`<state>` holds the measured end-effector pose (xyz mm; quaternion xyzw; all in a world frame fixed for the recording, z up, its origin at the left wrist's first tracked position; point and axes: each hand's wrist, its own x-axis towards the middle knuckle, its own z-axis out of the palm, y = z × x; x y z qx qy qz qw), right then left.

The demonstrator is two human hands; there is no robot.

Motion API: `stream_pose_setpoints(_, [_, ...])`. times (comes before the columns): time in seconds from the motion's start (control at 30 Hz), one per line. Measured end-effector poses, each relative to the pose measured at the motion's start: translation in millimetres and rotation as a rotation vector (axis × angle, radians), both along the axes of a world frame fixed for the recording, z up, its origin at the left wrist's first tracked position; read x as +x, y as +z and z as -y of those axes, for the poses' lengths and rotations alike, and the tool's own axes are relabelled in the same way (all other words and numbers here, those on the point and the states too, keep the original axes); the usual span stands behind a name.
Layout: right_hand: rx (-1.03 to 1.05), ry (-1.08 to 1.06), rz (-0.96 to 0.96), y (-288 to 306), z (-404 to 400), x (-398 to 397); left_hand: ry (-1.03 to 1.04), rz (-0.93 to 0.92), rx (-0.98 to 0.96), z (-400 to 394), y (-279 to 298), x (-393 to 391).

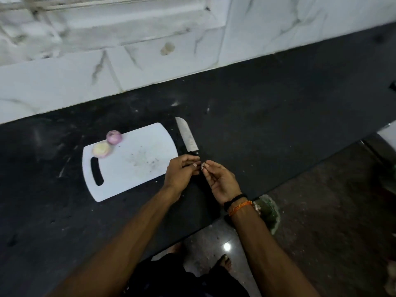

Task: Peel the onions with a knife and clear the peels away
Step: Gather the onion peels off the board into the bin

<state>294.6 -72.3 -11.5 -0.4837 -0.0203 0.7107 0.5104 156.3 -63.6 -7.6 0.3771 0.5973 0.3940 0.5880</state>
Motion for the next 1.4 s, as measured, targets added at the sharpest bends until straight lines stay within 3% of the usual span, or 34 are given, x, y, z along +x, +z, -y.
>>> stream_pose_setpoints(0.33, [0.014, -0.231, -0.009, -7, 56, 159, -0.277, -0.124, 0.048, 31, -1, 162])
stream_pose_setpoints(0.57, [-0.115, -0.373, 0.082, -54, 89, 265, -0.296, 0.070, -0.300, 65, -44, 273])
stream_pose_setpoints(0.77, [-0.285, -0.413, 0.275, -157, 96, 330, -0.329, 0.093, -0.590, 66, -137, 346])
stream_pose_setpoints(1.17, [-0.481, -0.162, 0.656, -454, 102, 398, -0.334, 0.035, -0.777, 44, -362, 420])
stream_pose_setpoints(1.27, [-0.515, -0.031, 0.807, -490, 98, 407, -0.320, 0.042, -0.768, 43, -405, 430])
stream_pose_setpoints(1.4, [-0.593, -0.091, 0.869, -486, 90, 401, -0.356, 0.053, -0.656, 43, -438, 437])
